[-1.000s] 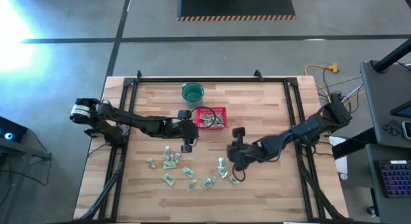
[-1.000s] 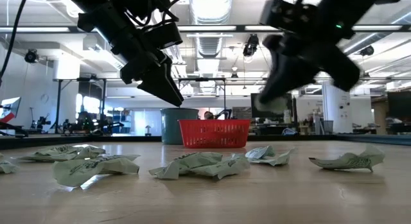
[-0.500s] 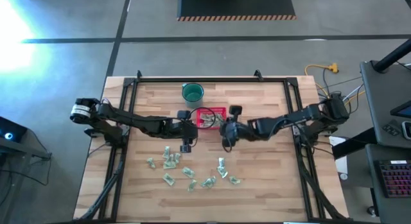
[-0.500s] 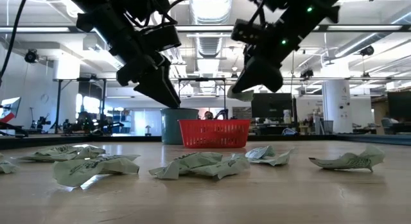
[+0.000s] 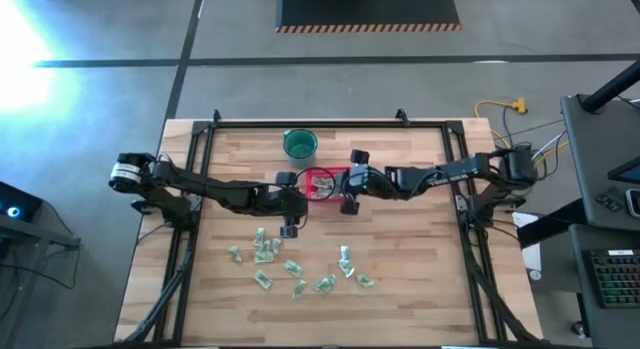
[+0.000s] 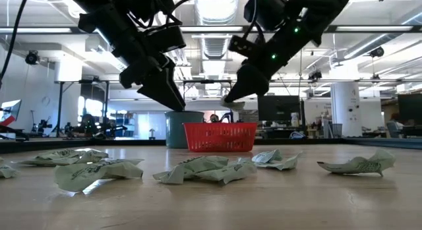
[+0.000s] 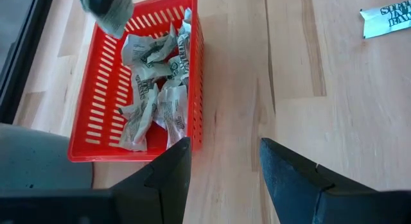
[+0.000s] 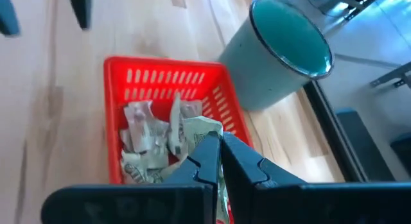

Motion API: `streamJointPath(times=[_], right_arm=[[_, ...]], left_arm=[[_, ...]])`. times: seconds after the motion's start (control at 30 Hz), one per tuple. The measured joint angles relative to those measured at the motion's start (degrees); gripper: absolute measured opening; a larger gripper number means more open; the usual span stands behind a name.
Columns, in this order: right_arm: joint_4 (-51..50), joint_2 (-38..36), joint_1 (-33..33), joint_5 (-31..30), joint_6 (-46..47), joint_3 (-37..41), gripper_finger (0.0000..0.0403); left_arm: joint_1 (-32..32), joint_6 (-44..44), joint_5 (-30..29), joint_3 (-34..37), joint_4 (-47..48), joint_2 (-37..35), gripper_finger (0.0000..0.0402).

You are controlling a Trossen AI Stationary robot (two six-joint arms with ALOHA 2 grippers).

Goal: Pick and place items into bin
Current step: Put the light green stevia packet into the red bin

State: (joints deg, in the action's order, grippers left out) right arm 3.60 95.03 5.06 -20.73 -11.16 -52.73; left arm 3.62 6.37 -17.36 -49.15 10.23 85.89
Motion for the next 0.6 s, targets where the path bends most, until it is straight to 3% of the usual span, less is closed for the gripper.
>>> streamJointPath(times=[0.43, 0.6], right_arm=[[1.75, 3.34, 1.0, 0.51, -0.08, 0.04, 0.001], [1.94, 3.31, 0.96, 3.1, -0.86, 0.04, 0.0037]], left_arm=[[0.0, -0.02, 0.01, 0.0, 1.43, -0.04, 0.0168], [0.0, -0.02, 0.0, 0.0, 1.45, -0.07, 0.0168]])
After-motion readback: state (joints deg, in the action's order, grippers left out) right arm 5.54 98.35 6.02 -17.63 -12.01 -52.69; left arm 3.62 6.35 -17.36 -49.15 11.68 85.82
